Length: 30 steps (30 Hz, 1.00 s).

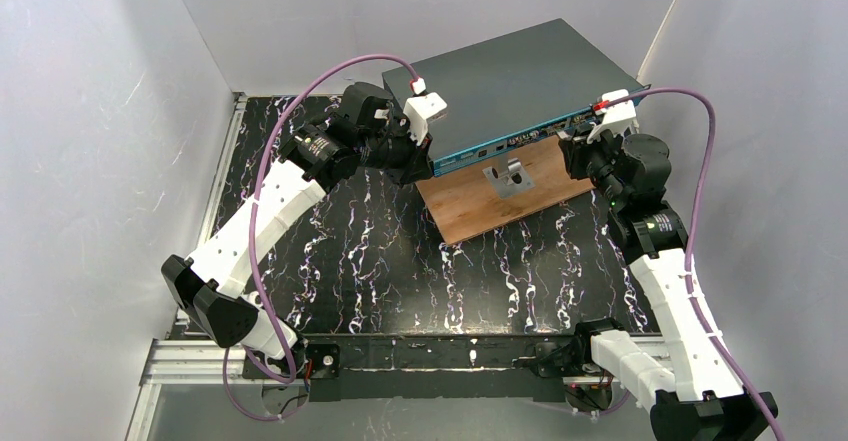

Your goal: Insert the plug into the switch port

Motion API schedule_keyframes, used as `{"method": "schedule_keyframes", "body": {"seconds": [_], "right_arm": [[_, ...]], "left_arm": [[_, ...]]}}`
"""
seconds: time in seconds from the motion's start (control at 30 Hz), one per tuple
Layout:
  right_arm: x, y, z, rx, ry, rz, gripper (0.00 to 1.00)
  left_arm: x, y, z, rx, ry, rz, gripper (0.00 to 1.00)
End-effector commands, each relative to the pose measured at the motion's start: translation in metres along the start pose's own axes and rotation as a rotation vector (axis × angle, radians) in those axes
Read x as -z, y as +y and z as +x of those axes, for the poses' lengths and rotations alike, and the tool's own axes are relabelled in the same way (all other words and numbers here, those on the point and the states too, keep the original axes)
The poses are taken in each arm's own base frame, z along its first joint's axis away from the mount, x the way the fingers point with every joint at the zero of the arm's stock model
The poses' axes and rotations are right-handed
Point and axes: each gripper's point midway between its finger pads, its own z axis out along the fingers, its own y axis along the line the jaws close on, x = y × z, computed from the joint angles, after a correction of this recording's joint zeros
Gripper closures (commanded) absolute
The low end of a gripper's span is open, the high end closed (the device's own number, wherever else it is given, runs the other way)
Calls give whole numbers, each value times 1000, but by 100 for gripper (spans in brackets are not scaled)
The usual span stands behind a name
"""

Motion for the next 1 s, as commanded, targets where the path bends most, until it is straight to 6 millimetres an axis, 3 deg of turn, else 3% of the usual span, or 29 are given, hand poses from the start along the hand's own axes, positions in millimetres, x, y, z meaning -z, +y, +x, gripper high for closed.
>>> {"method": "schedule_keyframes", "body": {"seconds": [0.0, 0.37, 0.97], "right_arm": [[-1, 2, -19, -12, -73, -15, 99], [1, -6, -6, -1, -27, 30, 99], [-1, 5, -5, 1, -27, -30, 99]], "left_arm": [[10, -4, -12, -9, -34, 10, 100], [10, -3, -14, -8, -38, 9, 100], [11, -6, -15, -5, -41, 21, 100]]}}
